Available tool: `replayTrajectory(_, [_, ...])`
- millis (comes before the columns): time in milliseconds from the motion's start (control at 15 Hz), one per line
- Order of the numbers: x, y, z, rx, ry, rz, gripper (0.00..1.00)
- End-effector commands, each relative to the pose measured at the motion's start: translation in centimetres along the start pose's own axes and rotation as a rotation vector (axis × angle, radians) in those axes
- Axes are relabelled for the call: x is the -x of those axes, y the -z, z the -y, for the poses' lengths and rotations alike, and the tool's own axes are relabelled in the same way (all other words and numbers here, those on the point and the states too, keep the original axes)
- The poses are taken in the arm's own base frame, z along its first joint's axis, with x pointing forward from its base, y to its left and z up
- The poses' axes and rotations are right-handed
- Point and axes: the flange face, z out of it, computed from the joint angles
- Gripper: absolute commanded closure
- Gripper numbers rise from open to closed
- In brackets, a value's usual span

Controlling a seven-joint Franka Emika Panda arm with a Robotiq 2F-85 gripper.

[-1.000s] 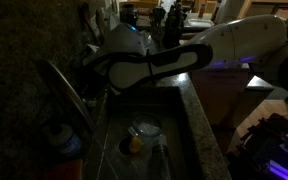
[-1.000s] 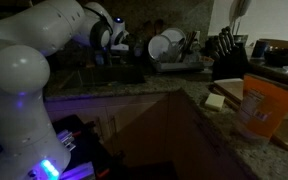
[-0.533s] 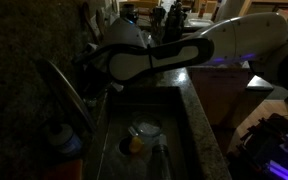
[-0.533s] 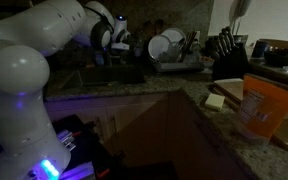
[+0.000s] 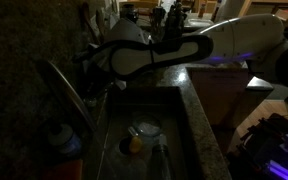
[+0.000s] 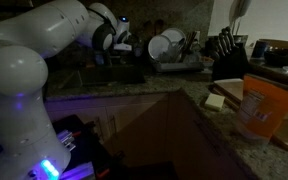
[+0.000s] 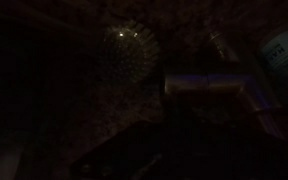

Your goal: Close the water faucet, move the orange pack to the left, scrub the countertop with the yellow sponge

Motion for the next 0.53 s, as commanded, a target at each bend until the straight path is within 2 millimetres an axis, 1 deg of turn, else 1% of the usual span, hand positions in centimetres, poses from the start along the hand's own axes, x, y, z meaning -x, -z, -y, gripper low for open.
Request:
replayTrajectory(0, [-1.1, 0.3, 3.4, -0.135, 0.090, 0.019, 0.98])
replayTrajectory(133, [-1.4, 0.3, 4.0, -0.138, 0.126, 0.014, 0.98])
replayTrajectory(333, [-1.6, -0.6, 6.2, -0.147, 0.135, 0.014, 0.98])
replayTrajectory(467, [-1.7, -1.0, 7.2, -0.140, 0.147, 0.021, 0.98])
